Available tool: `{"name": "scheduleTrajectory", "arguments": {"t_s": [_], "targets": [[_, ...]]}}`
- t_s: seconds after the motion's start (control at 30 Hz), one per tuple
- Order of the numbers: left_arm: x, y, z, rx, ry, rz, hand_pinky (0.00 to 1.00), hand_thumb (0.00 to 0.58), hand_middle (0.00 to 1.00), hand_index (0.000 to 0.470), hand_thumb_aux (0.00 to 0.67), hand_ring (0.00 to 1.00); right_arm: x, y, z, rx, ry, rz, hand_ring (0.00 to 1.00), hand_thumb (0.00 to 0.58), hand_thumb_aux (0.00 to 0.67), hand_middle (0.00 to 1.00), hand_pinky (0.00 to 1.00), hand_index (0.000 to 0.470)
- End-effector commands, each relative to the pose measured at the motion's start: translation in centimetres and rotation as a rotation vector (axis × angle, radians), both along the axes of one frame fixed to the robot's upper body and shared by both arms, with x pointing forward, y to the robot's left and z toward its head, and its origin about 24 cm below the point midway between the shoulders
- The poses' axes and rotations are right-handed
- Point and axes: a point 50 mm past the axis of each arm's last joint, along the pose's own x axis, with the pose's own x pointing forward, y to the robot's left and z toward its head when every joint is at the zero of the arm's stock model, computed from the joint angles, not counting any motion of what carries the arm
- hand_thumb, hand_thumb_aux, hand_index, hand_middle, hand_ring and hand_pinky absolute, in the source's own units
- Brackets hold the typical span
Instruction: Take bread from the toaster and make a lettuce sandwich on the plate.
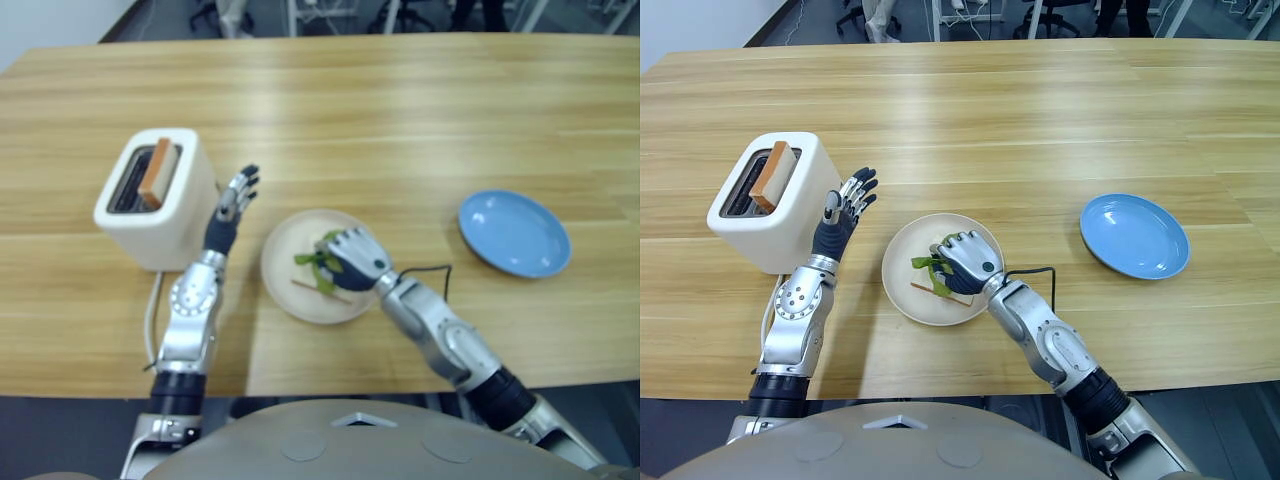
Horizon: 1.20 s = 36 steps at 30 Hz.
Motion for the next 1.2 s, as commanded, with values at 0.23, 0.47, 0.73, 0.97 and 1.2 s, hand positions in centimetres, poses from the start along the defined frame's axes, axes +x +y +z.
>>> {"name": "scheduleTrajectory", "arguments": {"t_s": [0.23,0.47,0.73,0.97,1.2], "targets": [[-0.4,-0.5,-0.8,0.023,0.032,-0.01,0.0,0.0,0.0,0.0,0.0,0.0,2.2,-1.1,-0.6,-0.021,-0.016,-0.045,1.0,0.58,0.67,1.0,1.0,0.46],[-0.6,-0.8,-1.1,0.031,0.038,-0.021,0.0,0.0,0.0,0.0,0.0,0.0,2.3,-0.6,-1.6,0.009,0.012,-0.035,1.0,0.58,0.67,1.0,1.0,0.46],[-0.7,-0.6,-1.1,0.034,0.041,-0.015,0.0,0.0,0.0,0.0,0.0,0.0,1.5,0.1,-0.9,0.037,0.005,-0.004,1.0,0.58,0.67,1.0,1.0,0.46],[-0.8,-0.8,-1.4,0.032,0.052,-0.017,0.0,0.0,0.0,0.0,0.0,0.0,1.4,0.1,-0.2,0.047,-0.01,0.0,1.0,0.58,0.67,1.0,1.0,0.46],[-0.7,-0.7,-1.4,0.035,0.052,-0.014,0.0,0.0,0.0,0.0,0.0,0.0,1.5,-0.2,-1.6,0.008,0.032,-0.01,1.0,0.58,0.67,1.0,1.0,0.46]]}}
